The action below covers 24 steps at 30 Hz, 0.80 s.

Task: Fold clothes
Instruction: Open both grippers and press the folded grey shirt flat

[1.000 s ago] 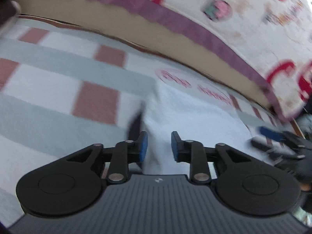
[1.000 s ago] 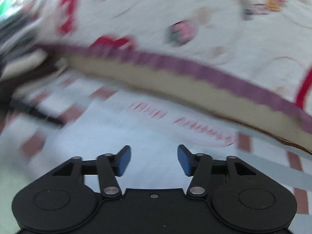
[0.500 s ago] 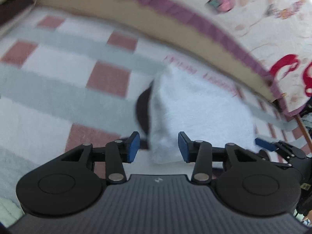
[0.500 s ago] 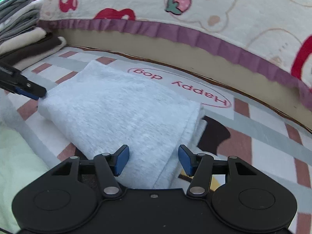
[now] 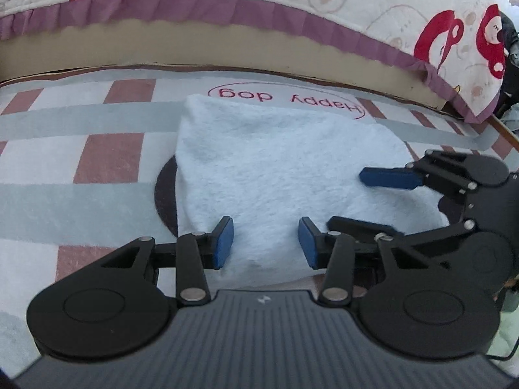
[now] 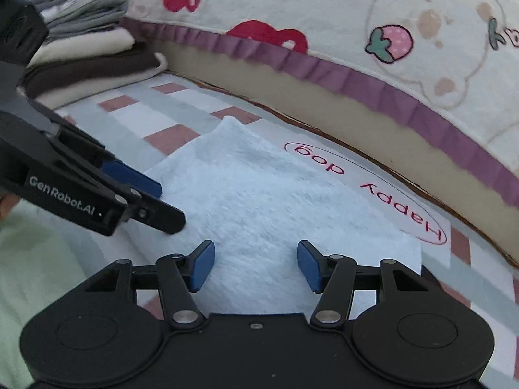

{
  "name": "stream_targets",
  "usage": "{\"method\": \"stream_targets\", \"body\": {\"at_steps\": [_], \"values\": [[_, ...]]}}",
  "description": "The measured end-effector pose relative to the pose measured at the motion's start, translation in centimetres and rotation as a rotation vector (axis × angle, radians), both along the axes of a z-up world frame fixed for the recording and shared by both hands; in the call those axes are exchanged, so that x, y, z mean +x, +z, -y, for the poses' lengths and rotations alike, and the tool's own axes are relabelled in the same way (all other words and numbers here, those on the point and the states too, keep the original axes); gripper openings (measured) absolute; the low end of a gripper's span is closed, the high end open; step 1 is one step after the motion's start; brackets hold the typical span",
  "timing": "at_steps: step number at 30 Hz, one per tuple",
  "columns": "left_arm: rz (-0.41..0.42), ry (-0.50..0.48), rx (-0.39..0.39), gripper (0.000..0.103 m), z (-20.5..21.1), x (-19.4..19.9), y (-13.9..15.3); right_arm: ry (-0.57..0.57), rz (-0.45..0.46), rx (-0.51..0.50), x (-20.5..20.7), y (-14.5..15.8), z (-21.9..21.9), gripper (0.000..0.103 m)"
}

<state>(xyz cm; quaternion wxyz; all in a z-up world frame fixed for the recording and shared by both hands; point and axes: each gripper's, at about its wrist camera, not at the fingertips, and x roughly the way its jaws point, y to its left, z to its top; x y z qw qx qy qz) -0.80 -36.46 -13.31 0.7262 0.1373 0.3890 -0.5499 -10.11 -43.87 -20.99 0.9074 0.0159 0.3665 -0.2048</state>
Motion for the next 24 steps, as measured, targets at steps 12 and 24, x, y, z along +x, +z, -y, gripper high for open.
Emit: {"method": "stream_targets", "body": {"at_steps": [12, 24], "values": [[0.179, 0.043, 0.122, 0.05, -1.5, 0.1, 1.8, 0.136, -0.304, -0.234, -3.7, -1.0, -2.3, 0.065], [-0.601, 0.294, -0.004, 0.05, -6.3, 8.7, -1.8, 0.41, -0.248, -0.424, 2.9, -1.7, -6.1, 0.067]]}}
